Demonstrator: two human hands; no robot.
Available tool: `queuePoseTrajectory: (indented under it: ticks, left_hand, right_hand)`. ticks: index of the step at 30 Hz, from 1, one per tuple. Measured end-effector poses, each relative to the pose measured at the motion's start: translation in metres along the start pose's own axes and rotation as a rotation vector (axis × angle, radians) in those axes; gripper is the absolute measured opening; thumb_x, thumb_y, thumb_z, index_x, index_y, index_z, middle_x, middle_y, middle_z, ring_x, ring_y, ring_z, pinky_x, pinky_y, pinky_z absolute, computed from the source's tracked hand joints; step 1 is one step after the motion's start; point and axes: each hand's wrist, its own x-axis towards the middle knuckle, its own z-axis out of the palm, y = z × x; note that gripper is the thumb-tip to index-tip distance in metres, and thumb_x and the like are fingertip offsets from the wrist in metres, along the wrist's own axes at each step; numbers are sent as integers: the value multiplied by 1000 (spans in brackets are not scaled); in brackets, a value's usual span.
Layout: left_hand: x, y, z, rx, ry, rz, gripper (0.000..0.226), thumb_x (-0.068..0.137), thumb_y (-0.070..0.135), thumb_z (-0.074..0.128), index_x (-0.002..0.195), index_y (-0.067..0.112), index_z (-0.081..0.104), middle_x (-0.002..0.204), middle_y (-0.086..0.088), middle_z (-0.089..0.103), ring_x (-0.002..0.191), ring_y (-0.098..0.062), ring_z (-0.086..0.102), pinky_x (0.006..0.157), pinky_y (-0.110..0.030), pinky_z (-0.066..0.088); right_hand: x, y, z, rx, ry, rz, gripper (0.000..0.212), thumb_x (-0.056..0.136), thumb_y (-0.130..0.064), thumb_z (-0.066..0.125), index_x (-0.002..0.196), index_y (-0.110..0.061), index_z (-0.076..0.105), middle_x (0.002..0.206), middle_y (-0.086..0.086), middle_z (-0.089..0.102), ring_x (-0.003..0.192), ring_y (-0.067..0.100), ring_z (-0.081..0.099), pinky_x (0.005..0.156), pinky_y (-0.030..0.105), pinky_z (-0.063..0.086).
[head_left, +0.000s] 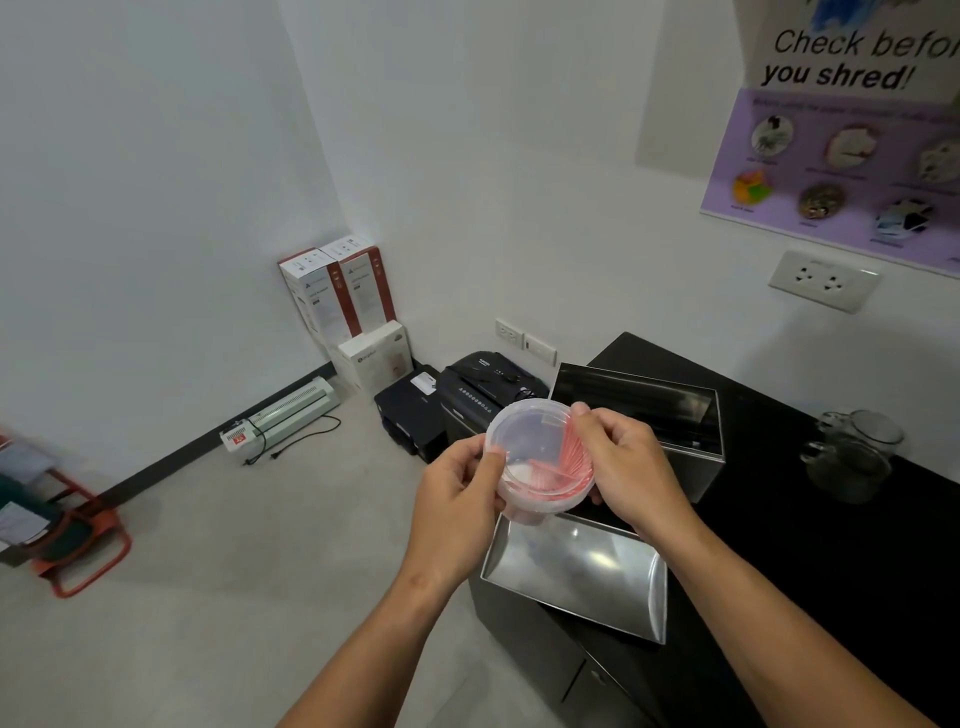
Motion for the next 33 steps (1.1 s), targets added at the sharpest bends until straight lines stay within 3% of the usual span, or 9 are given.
queuePoseTrajectory:
  ticks: [2, 6, 10, 16, 19, 26, 31, 33]
  left_hand:
    - [1, 0, 2, -19, 17, 5, 22, 109, 26, 54, 107, 24, 76, 82, 0, 77, 65, -6, 64, 61, -23, 54]
    - [5, -1, 12, -97, 66, -4, 22, 110, 24, 51, 109, 18, 72, 85, -3, 74, 62, -3, 66, 52, -20, 51]
    - [8, -4, 21, -167, 78, -48, 25, 110, 28, 50, 105, 15, 70, 87, -17, 73, 68, -21, 68, 55, -34, 56]
    - [11, -9, 29, -106, 105, -39, 30, 109, 32, 51, 95, 13, 71, 71, -4, 68, 57, -14, 61, 48, -29, 49]
    - [14, -10, 33, -91, 89, -48, 30, 108, 32, 53, 95, 11, 71, 62, 1, 66, 49, -12, 57, 43, -25, 47]
    - [20, -22, 58, 78, -91, -14, 24, 107, 27, 55, 98, 26, 77, 61, 6, 70, 51, -11, 61, 51, -23, 53]
    - [21, -40, 95, 232, -248, -20, 21, 104, 31, 61, 94, 28, 80, 77, -11, 74, 52, -11, 60, 55, -20, 53]
    - [20, -49, 116, 262, -302, -50, 21, 103, 29, 62, 96, 25, 81, 68, 0, 72, 52, -9, 59, 56, -21, 53]
  right_hand:
    - [1, 2, 2, -6, 19, -16, 40, 103, -46, 56, 80, -17, 73, 60, -6, 63, 56, 13, 58, 55, 29, 46]
    - [1, 6, 7, 25, 63, -64, 33, 102, -39, 60, 84, -15, 73, 78, 12, 72, 72, 32, 68, 67, 44, 57]
    - [-3, 10, 6, 5, 128, -134, 28, 102, -33, 62, 81, -16, 69, 70, 5, 67, 62, 10, 59, 62, 36, 53]
    - [-5, 24, 1, 11, 144, -142, 21, 101, -31, 63, 83, -21, 68, 65, -5, 64, 59, 10, 59, 63, 43, 56]
    - [-4, 31, -7, 39, 103, -112, 21, 99, -36, 64, 85, -22, 69, 68, 2, 69, 63, 26, 67, 63, 49, 61]
    - [-2, 51, -52, 48, 63, 11, 20, 100, -32, 66, 90, -17, 75, 65, 12, 67, 52, 14, 63, 50, 26, 51]
    - [-11, 82, -98, -34, 118, 95, 18, 100, -31, 66, 89, -22, 78, 61, -5, 69, 49, 3, 65, 47, 18, 49]
    - [-17, 98, -116, -82, 151, 124, 17, 100, -33, 66, 90, -25, 78, 64, -6, 71, 52, 3, 66, 48, 19, 49]
